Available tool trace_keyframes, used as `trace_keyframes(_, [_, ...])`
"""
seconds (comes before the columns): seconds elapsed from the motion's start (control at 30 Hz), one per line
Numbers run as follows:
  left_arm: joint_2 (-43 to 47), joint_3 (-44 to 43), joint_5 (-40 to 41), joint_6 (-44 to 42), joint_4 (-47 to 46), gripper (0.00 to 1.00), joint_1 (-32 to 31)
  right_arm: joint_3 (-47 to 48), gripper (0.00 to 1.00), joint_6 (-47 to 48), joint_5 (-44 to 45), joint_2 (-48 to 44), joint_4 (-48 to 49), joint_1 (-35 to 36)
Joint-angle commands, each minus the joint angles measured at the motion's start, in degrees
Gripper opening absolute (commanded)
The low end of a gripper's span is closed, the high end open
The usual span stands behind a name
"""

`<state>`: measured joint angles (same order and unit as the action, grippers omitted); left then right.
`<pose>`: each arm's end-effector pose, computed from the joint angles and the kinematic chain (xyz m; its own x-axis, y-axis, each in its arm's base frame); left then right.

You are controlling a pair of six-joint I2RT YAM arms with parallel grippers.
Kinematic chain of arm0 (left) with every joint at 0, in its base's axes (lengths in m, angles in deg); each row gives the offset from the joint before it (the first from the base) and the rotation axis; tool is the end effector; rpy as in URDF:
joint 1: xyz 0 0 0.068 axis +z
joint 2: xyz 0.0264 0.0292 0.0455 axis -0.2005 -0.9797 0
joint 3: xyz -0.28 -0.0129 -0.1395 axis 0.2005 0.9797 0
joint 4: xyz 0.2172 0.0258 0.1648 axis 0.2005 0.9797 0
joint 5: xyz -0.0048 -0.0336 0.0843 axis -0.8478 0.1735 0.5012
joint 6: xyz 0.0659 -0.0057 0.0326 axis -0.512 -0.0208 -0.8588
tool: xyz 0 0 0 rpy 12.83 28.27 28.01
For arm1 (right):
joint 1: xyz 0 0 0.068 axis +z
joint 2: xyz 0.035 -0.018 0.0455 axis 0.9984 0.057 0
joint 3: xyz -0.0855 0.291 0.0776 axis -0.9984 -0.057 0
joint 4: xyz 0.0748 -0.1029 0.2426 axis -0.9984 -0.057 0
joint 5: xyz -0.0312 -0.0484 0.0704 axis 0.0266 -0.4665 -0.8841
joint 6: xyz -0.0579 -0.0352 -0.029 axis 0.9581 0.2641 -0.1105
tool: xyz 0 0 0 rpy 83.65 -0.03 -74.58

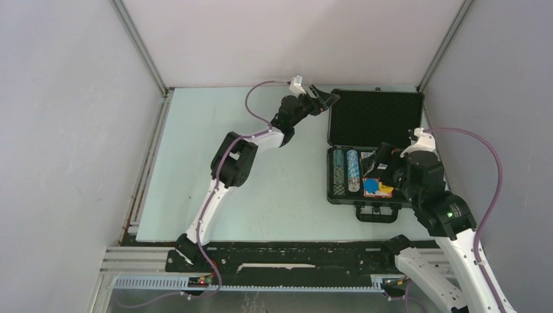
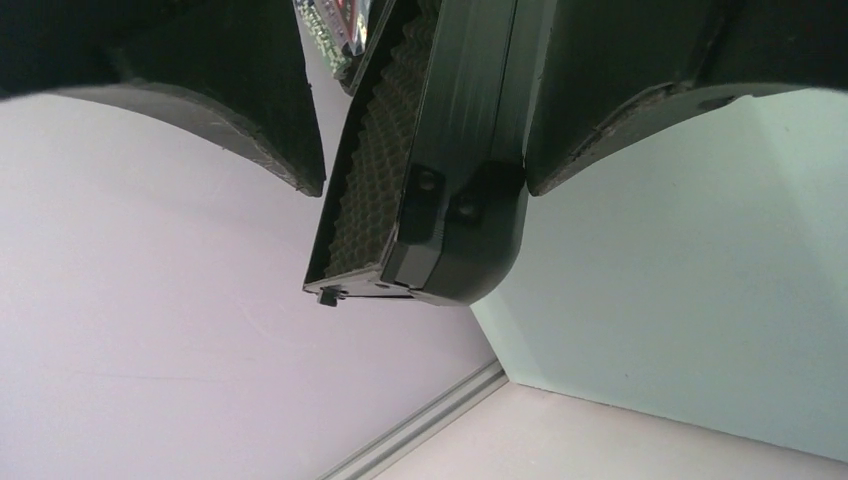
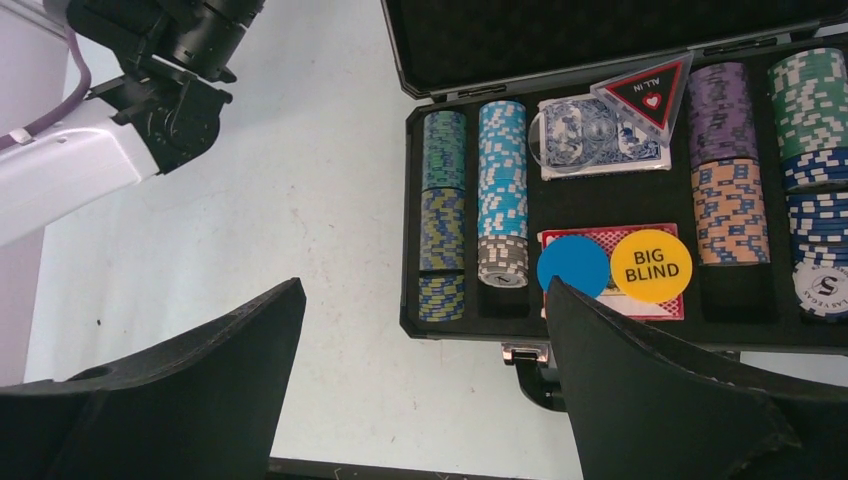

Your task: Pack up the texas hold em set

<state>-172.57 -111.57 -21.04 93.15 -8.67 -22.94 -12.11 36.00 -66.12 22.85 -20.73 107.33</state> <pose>0.5263 -0.3797 0.2029 -0.5819 -0.6064 -0.5420 0.4809 0.2809 -0.8306 0.1195 0.0334 0.3743 -0.4802 0.2944 -0.8263 0.0192 0.9453 0.3256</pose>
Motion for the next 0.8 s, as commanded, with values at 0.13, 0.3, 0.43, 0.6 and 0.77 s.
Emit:
trace_keyframes(0.13, [1.38,-4.86,-9.57,0.88,-8.6,0.64,-0.86,0.95,1.0,1.41,-0.43,-2.55,-0.8,-0.82])
trace_keyframes(0.3, [10.31,4.45,-11.04,-8.36,-8.98,0.59,-2.74,1.84,1.0,1.06,-0.19,-4.39,-2.01,-0.96])
trace_keyframes(0.43, [20.95,16.56,-5.64,-18.9,-8.33,0.58,-5.23,3.32,1.0,0.4,0.72,-6.5,-3.89,-1.0])
trace_keyframes(0.6, [26.15,22.69,-2.09,-24.03,-8.19,0.6,-7.52,5.06,1.0,-2.05,3.13,-7.42,-7.02,-0.98])
trace_keyframes(0.77, [27.24,24.04,-0.18,-23.35,-7.13,0.63,-8.17,6.32,1.0,-2.31,3.03,-8.6,-8.58,-0.96])
